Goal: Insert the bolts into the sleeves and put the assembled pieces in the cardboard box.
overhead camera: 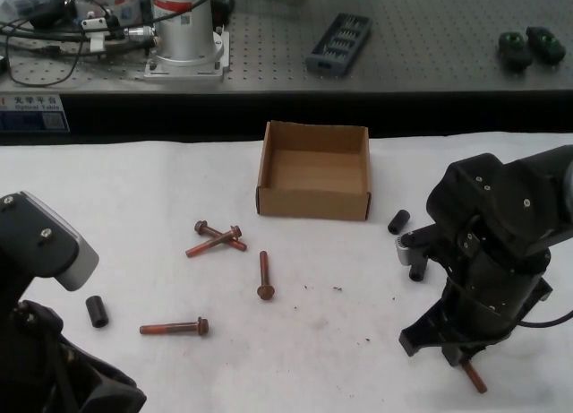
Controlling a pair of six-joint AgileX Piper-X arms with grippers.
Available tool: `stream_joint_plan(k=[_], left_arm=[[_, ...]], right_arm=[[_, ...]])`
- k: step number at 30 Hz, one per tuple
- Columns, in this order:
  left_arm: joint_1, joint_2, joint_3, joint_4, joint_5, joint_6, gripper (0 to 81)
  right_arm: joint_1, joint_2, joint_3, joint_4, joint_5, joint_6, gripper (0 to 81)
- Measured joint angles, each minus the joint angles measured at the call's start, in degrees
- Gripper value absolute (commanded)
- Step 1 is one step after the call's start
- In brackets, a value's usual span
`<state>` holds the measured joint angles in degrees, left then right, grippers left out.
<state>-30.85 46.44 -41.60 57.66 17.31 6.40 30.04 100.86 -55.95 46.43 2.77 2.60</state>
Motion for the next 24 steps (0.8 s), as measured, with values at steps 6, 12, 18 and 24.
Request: stream_joint_plan(k=[6,12,18,24], left_arm=[[0.0,0.0,0.0,0.0,0.0,-0.5,0.6],[0.0,0.0,0.0,0.0,0.0,-0.5,0.6],[0.0,0.0,0.2,-3.0,0.0,-1.8,0.6],[0.0,0.0,2.7,-12.8,0.0,-10.1,0.6]], right_arm=[[0.0,-0.1,-0.1,0.1,-0.3,-0.7,7.1],[1.2,-0.7,0.0,-2.3,-5.9,-1.4,7.1],[6.0,-10.0,4.3,-14.0,-9.4,-1.0,7.1],[9.5,-20.0,9.7,-24.5,-9.9,1.1,7.1]])
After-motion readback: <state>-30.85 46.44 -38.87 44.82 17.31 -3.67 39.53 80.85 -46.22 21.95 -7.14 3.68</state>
